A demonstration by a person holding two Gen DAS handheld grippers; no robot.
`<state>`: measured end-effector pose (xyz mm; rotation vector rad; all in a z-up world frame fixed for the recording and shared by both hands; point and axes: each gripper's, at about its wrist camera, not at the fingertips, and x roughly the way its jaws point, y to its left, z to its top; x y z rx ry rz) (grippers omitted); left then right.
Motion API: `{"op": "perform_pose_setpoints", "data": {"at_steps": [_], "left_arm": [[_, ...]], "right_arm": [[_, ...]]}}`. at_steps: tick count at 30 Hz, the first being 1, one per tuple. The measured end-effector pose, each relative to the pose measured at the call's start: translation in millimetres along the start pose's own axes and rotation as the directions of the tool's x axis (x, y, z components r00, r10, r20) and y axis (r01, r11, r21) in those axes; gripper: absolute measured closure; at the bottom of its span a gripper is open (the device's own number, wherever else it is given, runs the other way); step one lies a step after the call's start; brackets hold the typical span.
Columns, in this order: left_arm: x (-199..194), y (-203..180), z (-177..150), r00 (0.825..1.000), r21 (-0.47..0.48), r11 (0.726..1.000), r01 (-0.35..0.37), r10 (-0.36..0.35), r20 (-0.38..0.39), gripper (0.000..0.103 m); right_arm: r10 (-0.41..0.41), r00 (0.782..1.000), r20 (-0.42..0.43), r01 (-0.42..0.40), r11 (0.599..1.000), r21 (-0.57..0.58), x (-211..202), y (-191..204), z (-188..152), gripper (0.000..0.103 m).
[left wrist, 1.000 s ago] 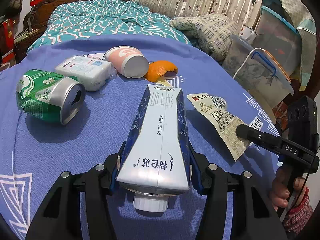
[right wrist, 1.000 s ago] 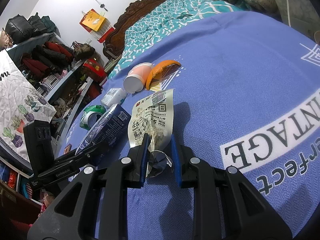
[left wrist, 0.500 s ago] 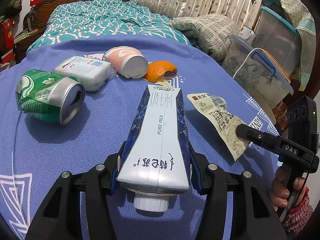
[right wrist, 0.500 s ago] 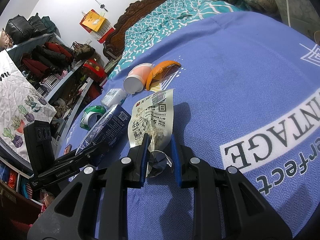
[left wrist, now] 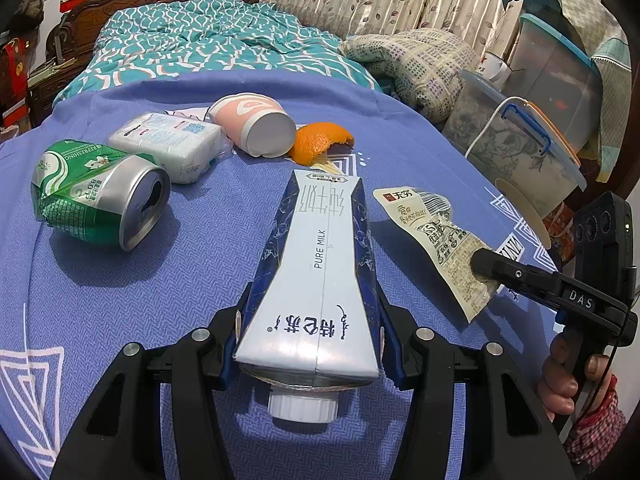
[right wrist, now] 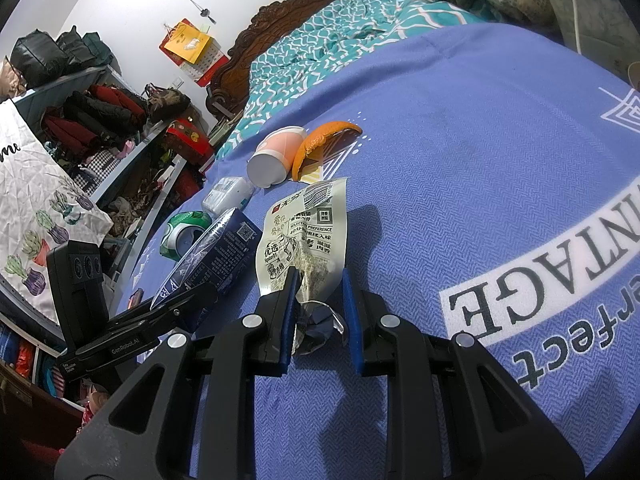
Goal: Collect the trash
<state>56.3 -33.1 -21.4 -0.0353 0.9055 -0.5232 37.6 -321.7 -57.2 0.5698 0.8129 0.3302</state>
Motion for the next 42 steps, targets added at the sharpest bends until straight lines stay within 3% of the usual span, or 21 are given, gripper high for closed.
{"op": "perform_pose_setpoints", "data": {"at_steps": [18, 27, 30, 35, 42], "left_arm": [[-0.7, -0.2, 0.8, 1.000, -0.002, 1.000, 0.006, -0.006, 0.002, 0.053], [7.8, -15.4, 9.7, 0.992, -0.047, 0.991, 0.122, -0.124, -0.033, 0.053], [21.8, -49.6, 21.0, 0.986, 0.015, 0.988, 0.155, -0.153, -0.062, 0.053], [59.5, -126.7, 52.4, 0.958, 0.113, 0.957, 0.268, -0.253, -0.134, 0.054], [137.0, -271.0, 91.8, 0.900, 0.275, 0.868, 0.414, -0.345, -0.267, 0.054]], "right_arm": [[0.000, 1.000, 0.002, 0.000, 1.000, 0.001, -0.7, 0.6, -0.3, 0.078], [-0.035, 0.999, 0.040, 0.033, 0.998, 0.050, -25.2, -23.5, 5.7, 0.079], [-0.072, 0.993, 0.089, 0.065, 0.995, 0.073, -51.2, -43.1, 13.2, 0.079], [-0.164, 0.971, 0.177, 0.140, 0.980, 0.140, -104.7, -92.3, 26.9, 0.079], [-0.341, 0.893, 0.293, 0.241, 0.914, 0.327, -201.6, -198.7, 50.4, 0.078]]}}
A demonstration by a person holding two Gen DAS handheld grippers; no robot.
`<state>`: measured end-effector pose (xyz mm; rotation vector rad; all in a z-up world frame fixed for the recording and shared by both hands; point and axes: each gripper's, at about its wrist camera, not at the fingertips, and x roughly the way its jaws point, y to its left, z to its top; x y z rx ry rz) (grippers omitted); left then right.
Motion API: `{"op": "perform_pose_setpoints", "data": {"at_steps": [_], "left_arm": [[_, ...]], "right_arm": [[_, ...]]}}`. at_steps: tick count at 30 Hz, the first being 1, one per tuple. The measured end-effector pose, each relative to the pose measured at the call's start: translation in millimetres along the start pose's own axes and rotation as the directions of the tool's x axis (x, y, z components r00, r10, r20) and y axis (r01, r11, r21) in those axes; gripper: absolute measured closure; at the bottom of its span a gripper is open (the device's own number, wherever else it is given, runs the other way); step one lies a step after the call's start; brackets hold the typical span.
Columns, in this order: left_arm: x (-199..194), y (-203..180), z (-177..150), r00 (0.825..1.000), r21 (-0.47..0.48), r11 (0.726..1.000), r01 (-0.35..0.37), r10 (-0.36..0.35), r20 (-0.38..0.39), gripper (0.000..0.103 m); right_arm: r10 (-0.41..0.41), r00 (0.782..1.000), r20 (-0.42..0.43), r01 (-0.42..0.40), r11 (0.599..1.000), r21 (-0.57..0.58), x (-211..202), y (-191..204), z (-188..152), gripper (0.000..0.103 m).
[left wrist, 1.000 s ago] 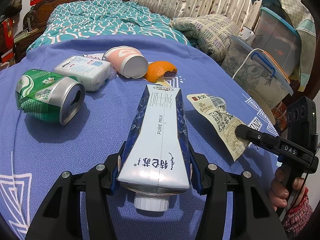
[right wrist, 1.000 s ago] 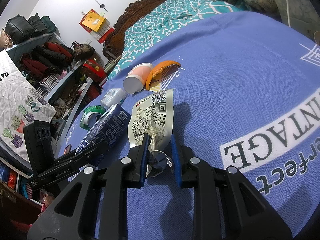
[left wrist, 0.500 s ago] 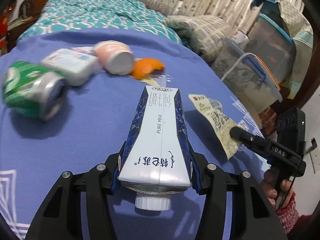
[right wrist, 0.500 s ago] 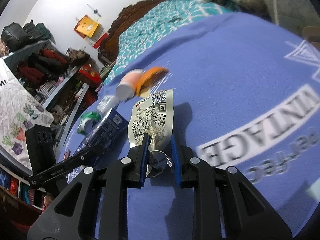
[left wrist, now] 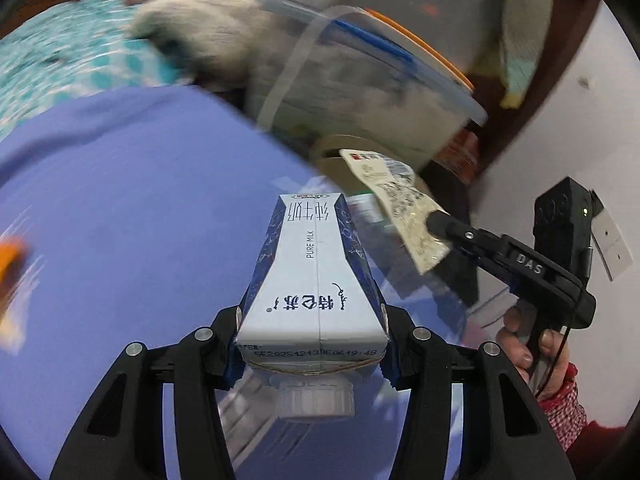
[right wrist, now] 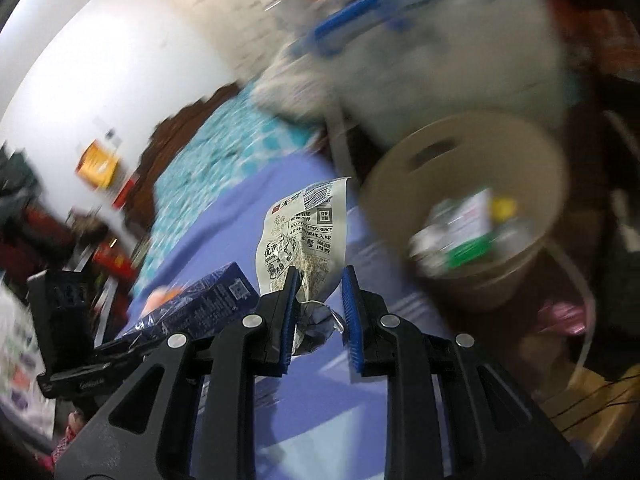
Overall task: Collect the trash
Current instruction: 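Carry carton and wrapper to the beige bin and open both tools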
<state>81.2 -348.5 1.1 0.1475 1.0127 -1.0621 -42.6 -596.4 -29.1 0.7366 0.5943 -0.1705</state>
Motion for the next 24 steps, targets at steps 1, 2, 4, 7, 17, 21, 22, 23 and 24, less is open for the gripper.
{"op": "perform_pose_setpoints", "data": {"at_steps": [1, 2, 4, 7, 17, 21, 22, 23, 24], "left_arm": [[18.5, -14.5, 17.1, 1.000, 0.012, 1.000, 0.014, -0.014, -0.017, 0.054], [35.9, -28.0, 34.2, 0.999, 0.021, 1.000, 0.023, -0.023, -0.026, 0.054], [66.5, -51.5, 62.9, 1.000, 0.049, 0.999, -0.004, 0.005, -0.026, 0.045], [97.5, -70.8, 87.3, 0.989, 0.084, 0.986, -0.144, 0.146, -0.020, 0.025], [18.4, -22.3, 17.7, 0.991, 0.059, 0.990, -0.131, 0.129, 0.032, 0.027], [-19.3, 4.6, -31.1, 0.985, 0.013, 0.985, -0.170, 0.169, 0.027, 0.027], [-30.5, 15.8, -48.5, 0.980, -0.003, 0.980, -0.197, 0.197, 0.024, 0.027], [-41.7, 23.7, -61.5, 0.977, -0.014, 0.977, -0.213, 0.213, 0.026, 0.027], [-53.4, 34.4, -76.8, 0.970, -0.032, 0.970, -0.242, 0.242, 0.028, 0.027]], "right_arm": [[-0.018, 1.000, 0.005, 0.018, 1.000, 0.009, 0.0, -8.7, 8.4, 0.078], [-0.040, 0.999, 0.006, 0.039, 0.999, 0.019, 2.9, -18.8, 18.3, 0.076], [-0.087, 0.996, -0.009, 0.088, 0.995, 0.040, 15.7, -37.9, 37.8, 0.070], [-0.163, 0.987, -0.006, 0.163, 0.983, 0.089, 26.2, -60.1, 50.5, 0.036], [-0.006, 1.000, 0.015, 0.005, 0.999, 0.045, -4.3, -17.9, 6.7, 0.040], [0.084, 0.994, -0.069, -0.084, 0.996, -0.003, 16.3, 21.8, -11.2, 0.042], [0.099, 0.990, -0.102, -0.102, 0.995, -0.021, 25.9, 35.5, -18.5, 0.045], [0.107, 0.986, -0.125, -0.112, 0.993, -0.035, 32.6, 45.3, -25.3, 0.047], [0.118, 0.980, -0.163, -0.129, 0.990, -0.056, 43.7, 62.0, -36.2, 0.048]]}}
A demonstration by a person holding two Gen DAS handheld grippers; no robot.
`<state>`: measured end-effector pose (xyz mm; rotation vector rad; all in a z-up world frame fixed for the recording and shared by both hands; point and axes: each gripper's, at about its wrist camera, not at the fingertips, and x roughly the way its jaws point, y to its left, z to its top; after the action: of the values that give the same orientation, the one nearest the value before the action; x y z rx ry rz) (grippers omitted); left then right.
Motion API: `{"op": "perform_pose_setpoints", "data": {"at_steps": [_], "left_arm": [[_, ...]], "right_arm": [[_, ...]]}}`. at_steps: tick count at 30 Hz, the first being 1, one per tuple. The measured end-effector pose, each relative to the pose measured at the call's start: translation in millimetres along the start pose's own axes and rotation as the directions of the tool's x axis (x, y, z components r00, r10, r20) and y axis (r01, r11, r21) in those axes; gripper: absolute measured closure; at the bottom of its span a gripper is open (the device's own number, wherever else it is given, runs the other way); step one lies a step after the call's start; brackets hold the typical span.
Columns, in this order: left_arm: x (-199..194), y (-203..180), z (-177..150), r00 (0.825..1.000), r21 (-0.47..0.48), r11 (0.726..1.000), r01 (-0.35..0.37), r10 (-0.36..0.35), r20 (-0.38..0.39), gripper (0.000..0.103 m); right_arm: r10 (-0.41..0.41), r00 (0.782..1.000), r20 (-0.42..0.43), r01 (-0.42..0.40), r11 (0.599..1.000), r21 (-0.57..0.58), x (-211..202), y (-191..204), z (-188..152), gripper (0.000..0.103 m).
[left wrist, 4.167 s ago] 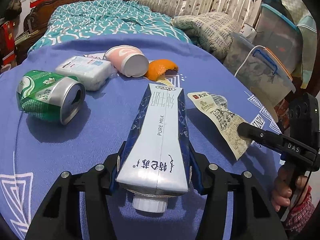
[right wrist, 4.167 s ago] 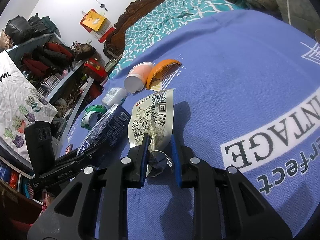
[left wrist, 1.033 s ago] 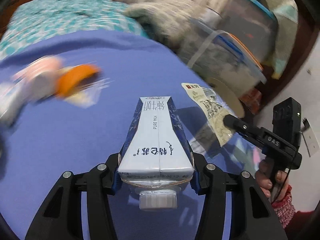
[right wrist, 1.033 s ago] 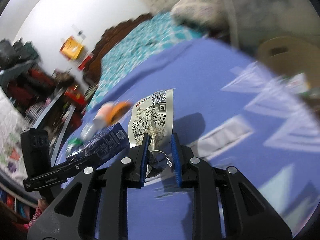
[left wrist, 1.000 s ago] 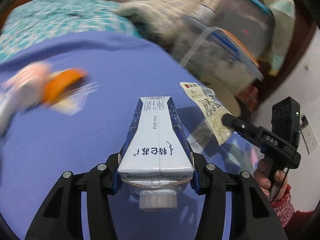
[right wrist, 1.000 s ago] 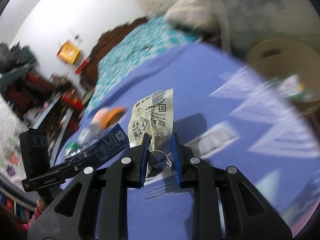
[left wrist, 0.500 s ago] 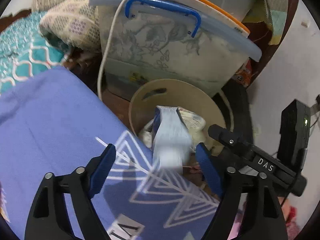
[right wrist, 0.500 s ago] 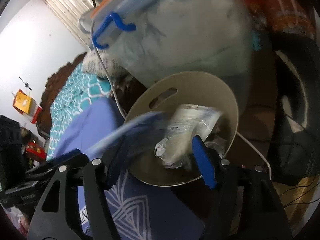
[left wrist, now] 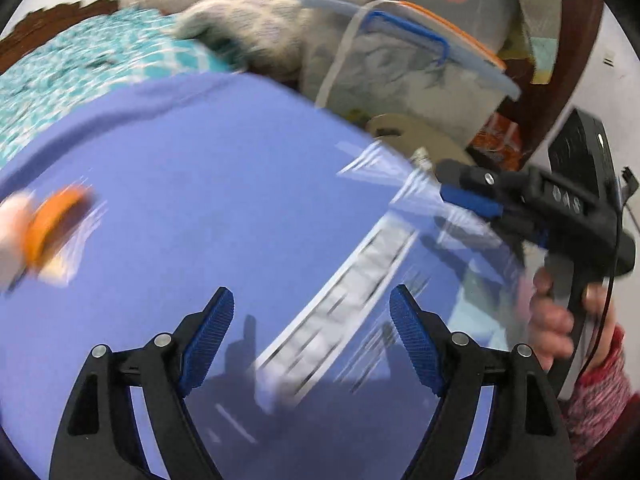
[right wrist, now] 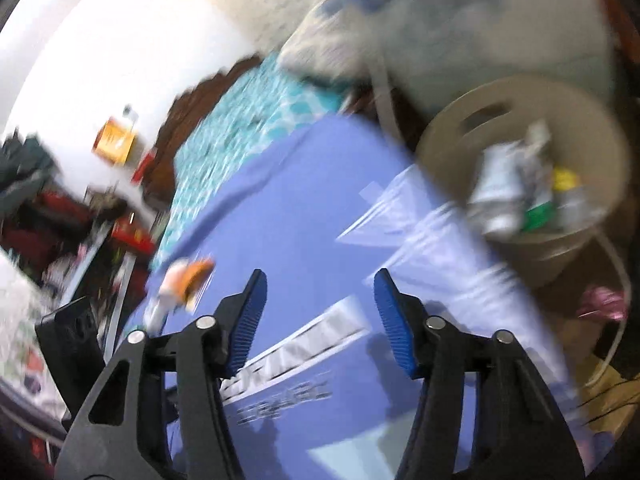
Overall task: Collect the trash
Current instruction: 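Carry carton and wrapper to the beige bin and open both tools, then grasp the green can with left tool while right tool grasps the orange peel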
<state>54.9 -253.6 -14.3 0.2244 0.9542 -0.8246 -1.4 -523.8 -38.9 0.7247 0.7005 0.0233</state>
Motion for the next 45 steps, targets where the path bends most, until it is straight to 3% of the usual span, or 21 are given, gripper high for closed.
{"op": "perform_pose_setpoints", "data": {"at_steps": [6, 10, 13, 18, 23, 26, 27, 28, 29, 30, 32, 33, 35, 37, 39, 41, 45], "left_arm": [[-51.0, 76.5, -71.7, 0.991, -0.141, 0.981, -0.133, 0.135, 0.002, 0.027], [-94.4, 132.5, -112.3, 0.982, -0.299, 0.939, -0.171, 0.186, 0.024, 0.028], [-127.1, 176.5, -134.7, 0.982, -0.446, 0.885, -0.130, 0.176, 0.062, 0.028], [-170.9, 252.9, -150.6, 0.973, -0.673, 0.739, 0.035, 0.130, 0.193, 0.028], [-171.2, 301.9, -143.9, 0.959, -0.766, 0.623, 0.159, 0.086, 0.268, 0.028], [-154.8, 320.6, -142.1, 0.953, -0.812, 0.533, 0.236, 0.035, 0.301, 0.028], [-148.5, 326.5, -141.5, 0.950, -0.826, 0.501, 0.258, 0.023, 0.311, 0.032], [-145.5, 329.8, -140.9, 0.946, -0.834, 0.481, 0.271, 0.028, 0.324, 0.032], [-143.3, 331.0, -138.6, 0.943, -0.836, 0.473, 0.277, 0.034, 0.332, 0.037], [-139.6, 331.8, -136.8, 0.941, -0.840, 0.462, 0.287, 0.029, 0.337, 0.069], [-134.2, 332.1, -140.0, 0.924, -0.829, 0.431, 0.356, -0.030, 0.382, 0.076], [-134.5, 329.9, -142.7, 0.921, -0.830, 0.424, 0.362, -0.025, 0.389, 0.076], [-138.8, 326.2, -146.4, 0.919, -0.821, 0.444, 0.358, -0.012, 0.394, 0.077], [-144.6, 318.8, -155.4, 0.914, -0.809, 0.461, 0.365, -0.008, 0.407, 0.077], [-150.3, 311.2, -169.1, 0.905, -0.792, 0.475, 0.384, -0.022, 0.425, 0.077], [-157.1, 302.2, -182.9, 0.894, -0.773, 0.493, 0.400, -0.026, 0.447, 0.076], [-166.8, 299.0, -208.4, 0.880, -0.760, 0.494, 0.422, -0.022, 0.475, 0.076]], "right_arm": [[0.077, 0.981, -0.177, -0.094, 0.991, -0.090, 69.8, 76.1, -40.5, 0.057], [0.109, 0.957, -0.268, -0.154, 0.976, -0.153, 107.6, 125.1, -68.2, 0.058], [0.113, 0.938, -0.328, -0.182, 0.965, -0.189, 130.8, 155.1, -90.4, 0.058], [0.062, 0.955, -0.289, -0.154, 0.938, -0.309, 141.0, 185.9, -109.5, 0.057], [0.094, 0.951, -0.295, -0.177, 0.947, -0.269, 141.7, 184.1, -109.4, 0.058], [0.129, 0.944, -0.303, -0.201, 0.955, -0.220, 144.5, 179.0, -106.8, 0.058], [0.128, 0.945, -0.302, -0.200, 0.954, -0.221, 144.7, 179.5, -106.9, 0.058], [0.122, 0.946, -0.300, -0.196, 0.953, -0.230, 145.2, 181.6, -107.8, 0.058], [0.113, 0.948, -0.299, -0.190, 0.951, -0.242, 145.1, 183.7, -108.6, 0.058], [0.101, 0.949, -0.297, -0.182, 0.949, -0.258, 145.4, 186.5, -109.0, 0.058], [0.080, 0.949, -0.304, -0.171, 0.943, -0.285, 148.2, 191.5, -107.8, 0.059], [0.069, 0.946, -0.317, -0.172, 0.935, -0.309, 152.7, 195.1, -103.8, 0.059], [0.074, 0.943, -0.324, -0.175, 0.939, -0.296, 161.4, 197.5, -91.4, 0.059], [0.139, 0.936, -0.323, -0.215, 0.953, -0.212, 176.6, 197.9, -70.3, 0.058], [0.152, 0.938, -0.312, -0.207, 0.966, -0.152, 196.0, 197.7, -50.8, 0.058], [0.192, 0.924, -0.332, -0.226, 0.972, -0.066, 218.6, 195.1, -38.0, 0.058], [0.231, 0.908, -0.349, -0.218, 0.973, 0.076, 260.0, 190.6, -28.2, 0.063]]}}
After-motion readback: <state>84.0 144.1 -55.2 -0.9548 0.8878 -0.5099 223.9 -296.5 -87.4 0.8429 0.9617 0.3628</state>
